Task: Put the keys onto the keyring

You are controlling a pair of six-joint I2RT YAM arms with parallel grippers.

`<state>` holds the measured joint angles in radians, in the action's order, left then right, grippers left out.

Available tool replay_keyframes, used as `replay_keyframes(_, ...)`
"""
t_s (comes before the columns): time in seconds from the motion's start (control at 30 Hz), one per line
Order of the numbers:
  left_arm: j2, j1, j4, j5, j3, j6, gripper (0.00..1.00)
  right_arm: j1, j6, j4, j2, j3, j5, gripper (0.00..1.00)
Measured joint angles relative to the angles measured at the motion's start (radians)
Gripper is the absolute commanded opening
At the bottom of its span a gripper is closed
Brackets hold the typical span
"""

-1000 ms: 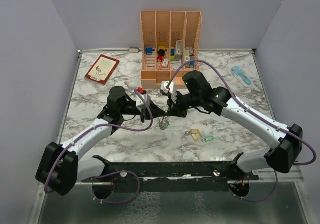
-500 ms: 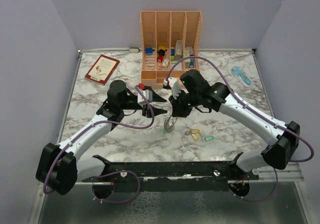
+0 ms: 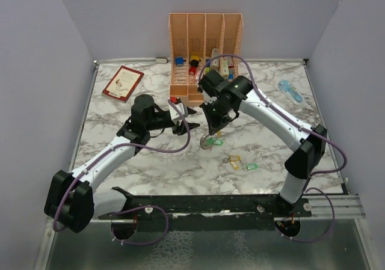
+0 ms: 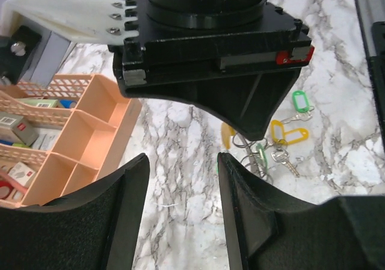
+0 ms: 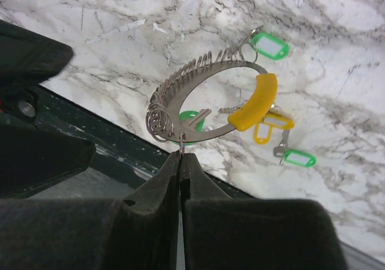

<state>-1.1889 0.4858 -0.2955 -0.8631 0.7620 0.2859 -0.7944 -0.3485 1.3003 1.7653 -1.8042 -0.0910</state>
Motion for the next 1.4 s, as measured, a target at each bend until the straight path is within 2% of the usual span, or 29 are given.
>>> replay_keyframes(0.27,0.0,0.0,-0.003,0.058,0.023,0.026,0.52,0.127,-0.268,0.078,0.024,-0.098,-0.112,0.01)
replay_keyframes(0.43,0.0,0.0,-0.007,0.065,0.031,0.02,0.52,0.214,-0.526,0.079,0.024,-0.122,-0.199,0.01)
replay_keyframes(0.63,-0.013,0.001,-0.027,0.076,0.063,0.013,0.52,0.247,-0.802,0.078,0.039,-0.158,-0.25,0.01)
replay_keyframes(0.73,-0.026,0.003,-0.045,0.095,0.084,0.012,0.48,0.248,-0.941,0.028,0.026,-0.103,-0.279,0.01)
replay_keyframes(0.9,-0.032,0.014,-0.059,0.102,0.09,0.024,0.45,0.248,-1.143,-0.117,-0.051,0.13,-0.323,0.01)
replay_keyframes(1.07,-0.032,0.021,-0.049,0.102,0.09,0.063,0.44,0.249,-1.254,-0.164,-0.08,0.158,-0.321,0.01)
replay_keyframes(1.4,-0.007,0.021,0.029,0.086,0.06,0.254,0.44,0.249,-1.386,-0.235,-0.13,0.19,-0.322,0.01)
